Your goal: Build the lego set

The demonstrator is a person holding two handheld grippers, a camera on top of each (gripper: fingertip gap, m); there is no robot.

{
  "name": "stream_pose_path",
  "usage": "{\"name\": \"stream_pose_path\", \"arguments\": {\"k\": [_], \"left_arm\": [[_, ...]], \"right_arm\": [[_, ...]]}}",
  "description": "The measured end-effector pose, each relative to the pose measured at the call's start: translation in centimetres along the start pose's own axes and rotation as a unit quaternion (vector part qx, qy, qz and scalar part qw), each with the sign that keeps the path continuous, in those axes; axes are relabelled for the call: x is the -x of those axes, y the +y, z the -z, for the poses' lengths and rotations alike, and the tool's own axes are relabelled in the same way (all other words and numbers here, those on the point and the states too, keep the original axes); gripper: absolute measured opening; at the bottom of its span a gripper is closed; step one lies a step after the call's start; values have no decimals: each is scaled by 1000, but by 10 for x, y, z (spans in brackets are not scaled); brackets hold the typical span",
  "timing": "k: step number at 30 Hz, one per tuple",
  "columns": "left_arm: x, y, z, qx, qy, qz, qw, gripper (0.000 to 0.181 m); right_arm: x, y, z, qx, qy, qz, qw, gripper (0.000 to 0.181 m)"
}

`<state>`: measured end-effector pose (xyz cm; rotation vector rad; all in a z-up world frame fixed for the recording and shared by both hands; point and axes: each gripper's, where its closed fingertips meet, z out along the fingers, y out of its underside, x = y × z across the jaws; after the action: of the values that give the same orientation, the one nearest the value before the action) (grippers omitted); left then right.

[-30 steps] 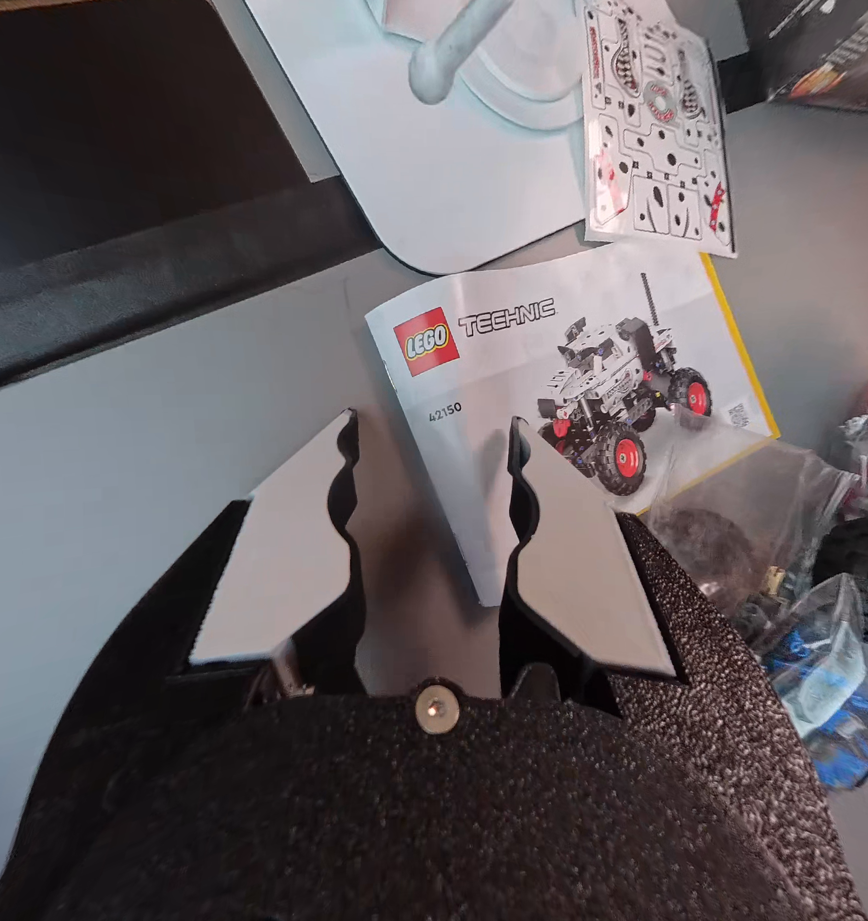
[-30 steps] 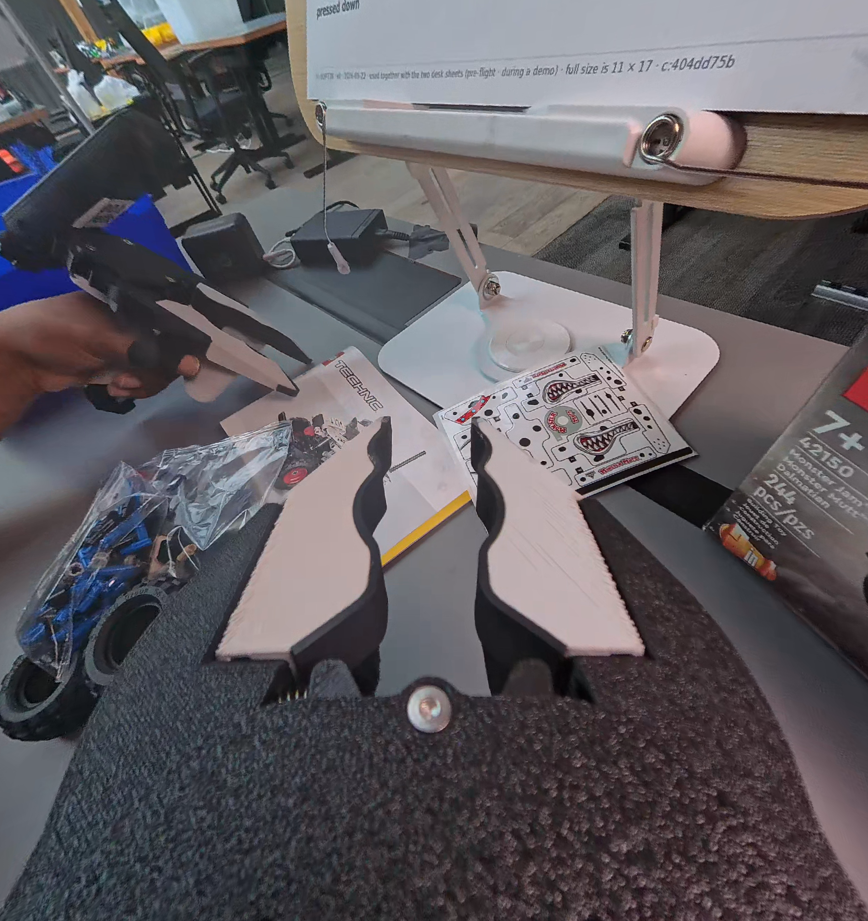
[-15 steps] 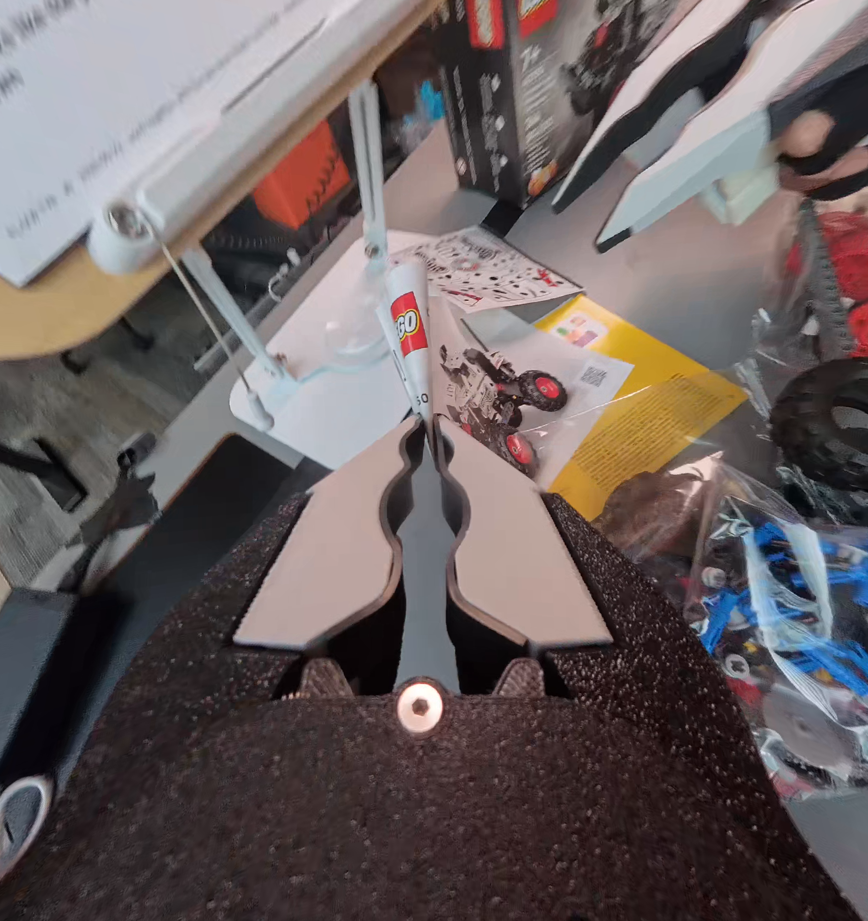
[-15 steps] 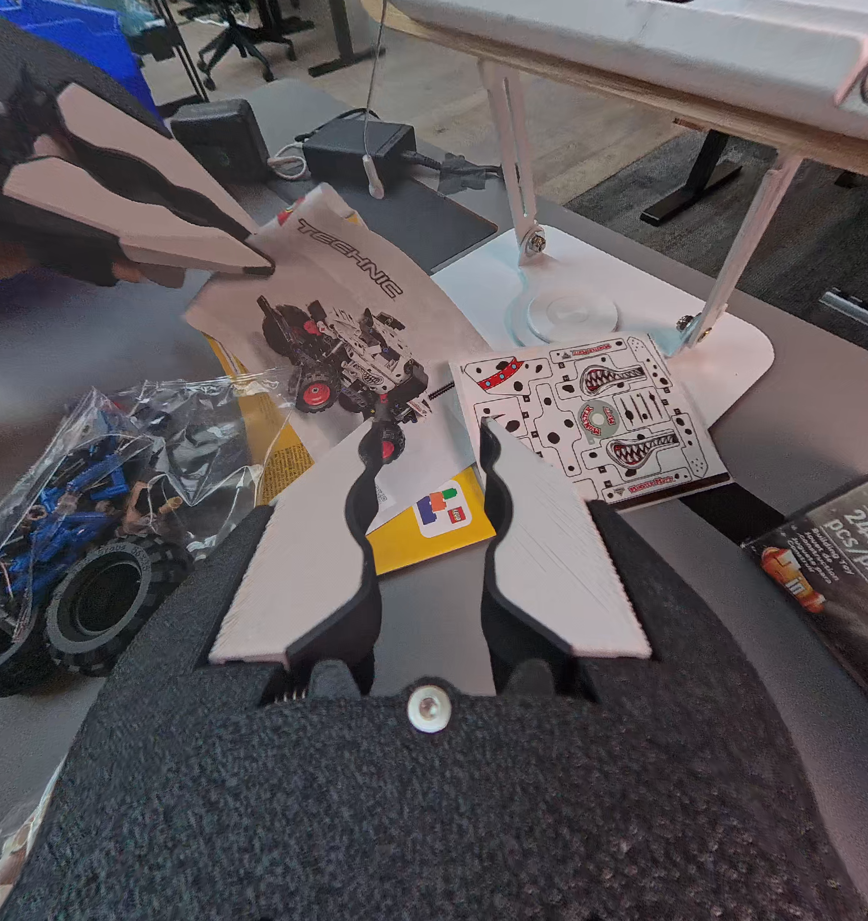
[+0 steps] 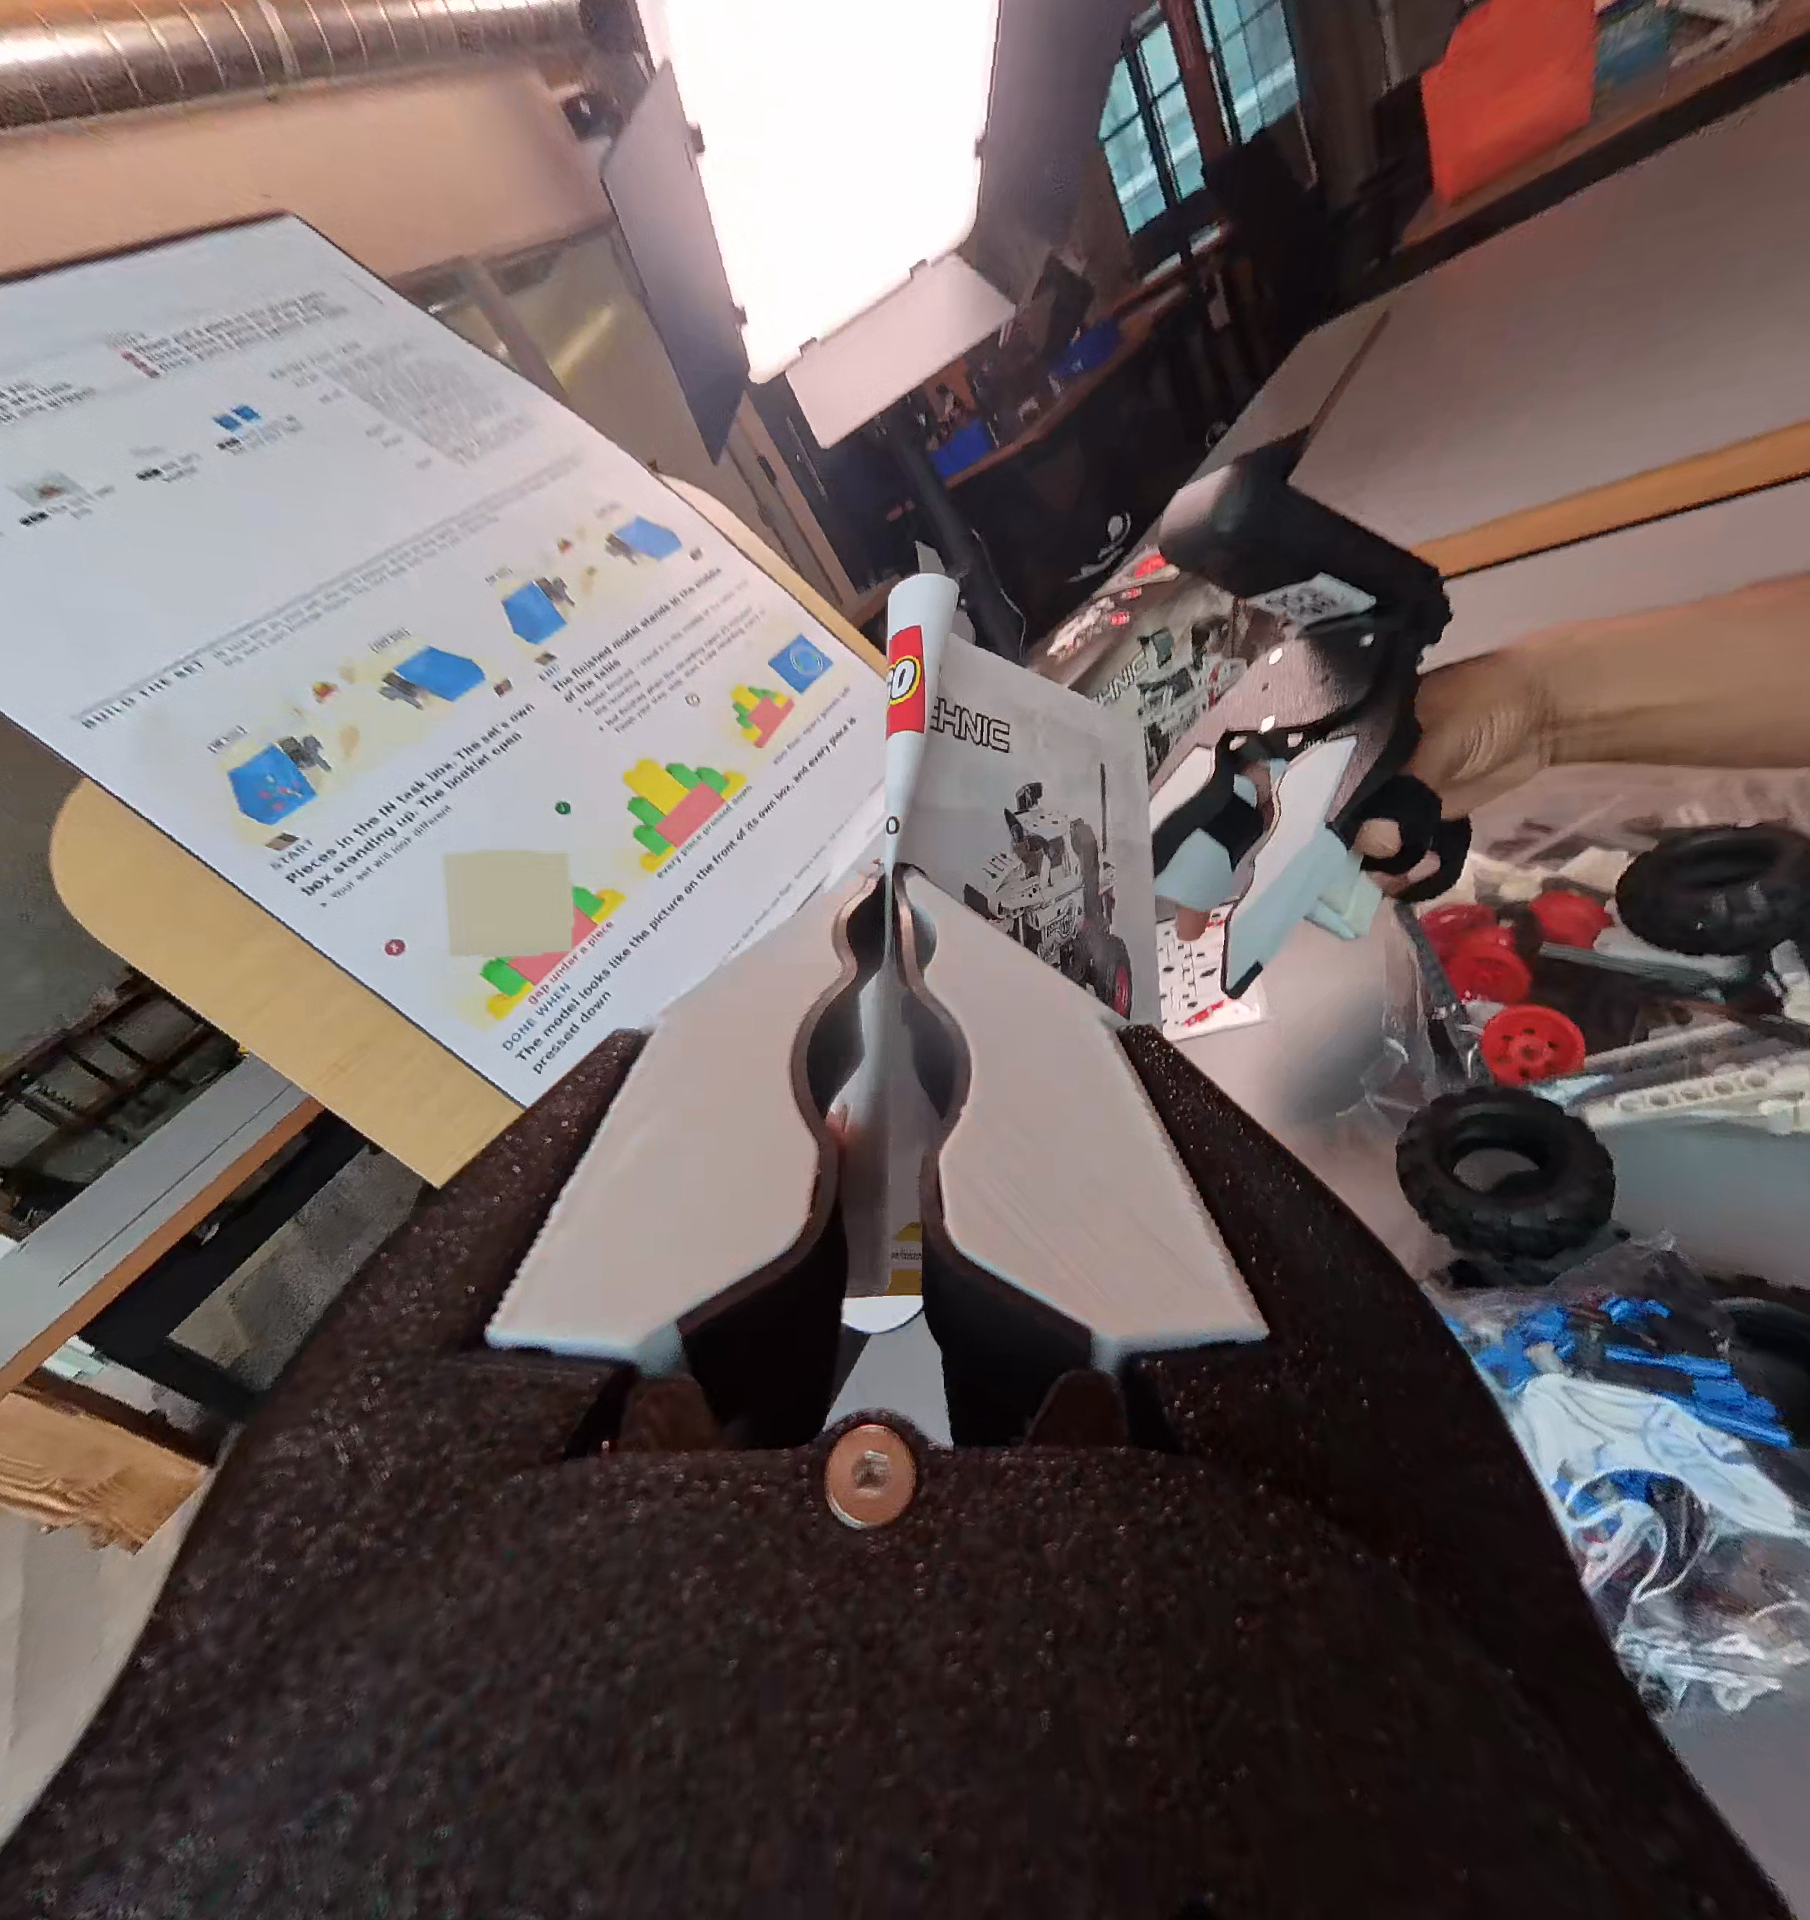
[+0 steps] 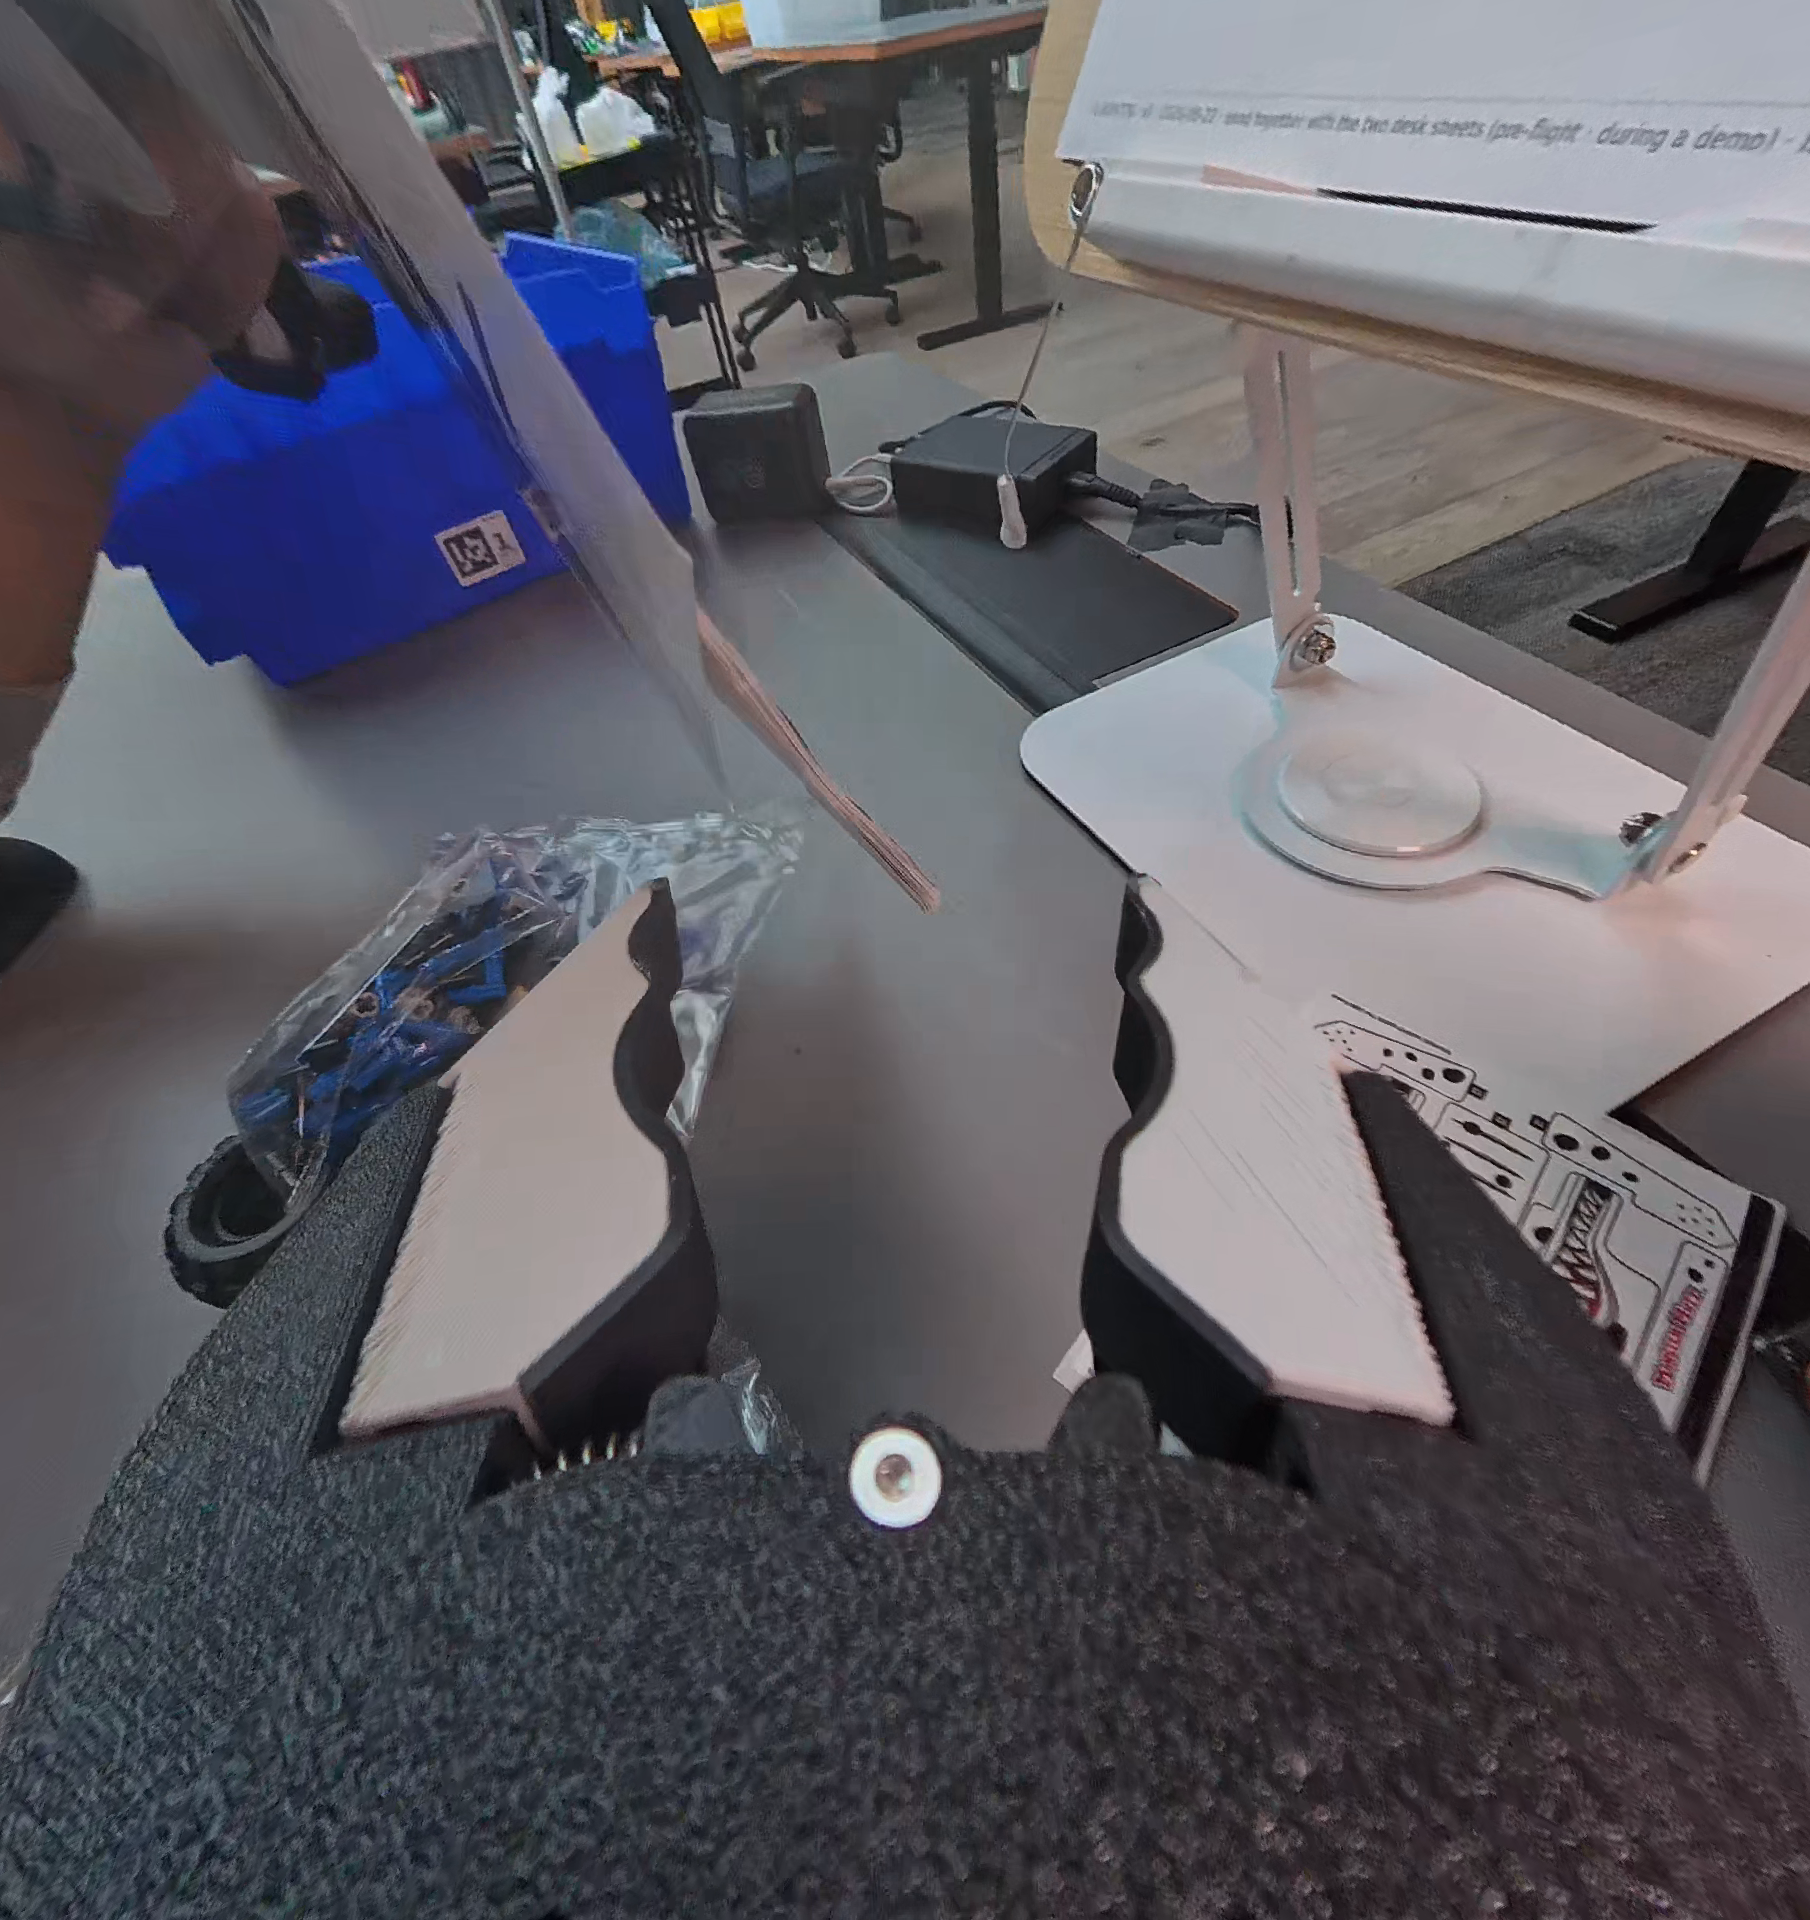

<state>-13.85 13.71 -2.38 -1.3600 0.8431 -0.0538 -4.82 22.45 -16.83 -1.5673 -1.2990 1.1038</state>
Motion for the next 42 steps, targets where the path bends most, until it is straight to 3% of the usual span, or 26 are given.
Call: {"name": "stream_pose_path", "arguments": {"k": [1,7,8,9,10,11,13,14,16,19,23,28,31,33,35,37,38,40,42], "left_arm": [[2,-9,4,-16,-2,8,1000,0],[3,-46,15,-116,18,90,989,0],[5,-49,16,-130,22,114,985,0],[7,-51,16,-143,25,140,979,0],[10,-52,16,-155,26,166,973,1],[13,-54,17,-170,29,191,966,4],[13,-60,22,-192,73,244,948,21],[10,-62,25,-196,106,272,936,38],[6,-69,32,-215,170,326,904,55],[6,-59,30,-200,215,390,873,63],[-7,-5,12,-117,247,423,864,83],[-36,47,-13,-62,311,519,794,88],[-58,47,-27,-59,353,548,756,86],[-79,38,-32,-63,396,550,732,96],[-93,11,-22,-109,459,548,691,86],[-99,-25,-3,-169,517,523,656,70],[-104,-38,4,-185,531,500,659,56],[-111,-51,2,-192,507,454,707,17],[-104,-57,0,-204,477,442,732,6]], "right_arm": [[4,-3,0,-8,-11,0,1000,85],[44,-27,-5,-76,-80,32,993,84],[55,-37,-1,-109,-112,20,987,75],[68,-46,6,-138,-151,10,979,49],[77,-53,14,-157,-184,10,970,8],[82,-60,22,-175,-199,11,964,1],[92,-74,44,-206,-251,-2,946,2],[93,-81,56,-222,-266,-8,938,2],[92,-88,73,-238,-274,2,932,2],[99,-86,87,-233,-294,20,927,2],[110,-90,96,-251,-332,15,909,3],[123,-103,106,-279,-363,12,889,2],[136,-112,112,-288,-378,23,880,2],[153,-126,128,-318,-415,24,852,2],[168,-136,140,-334,-437,36,834,2],[171,-138,136,-327,-416,50,847,2],[169,-136,130,-316,-401,56,858,3],[159,-129,122,-300,-379,56,874,3],[150,-127,125,-308,-384,36,870,2]]}}
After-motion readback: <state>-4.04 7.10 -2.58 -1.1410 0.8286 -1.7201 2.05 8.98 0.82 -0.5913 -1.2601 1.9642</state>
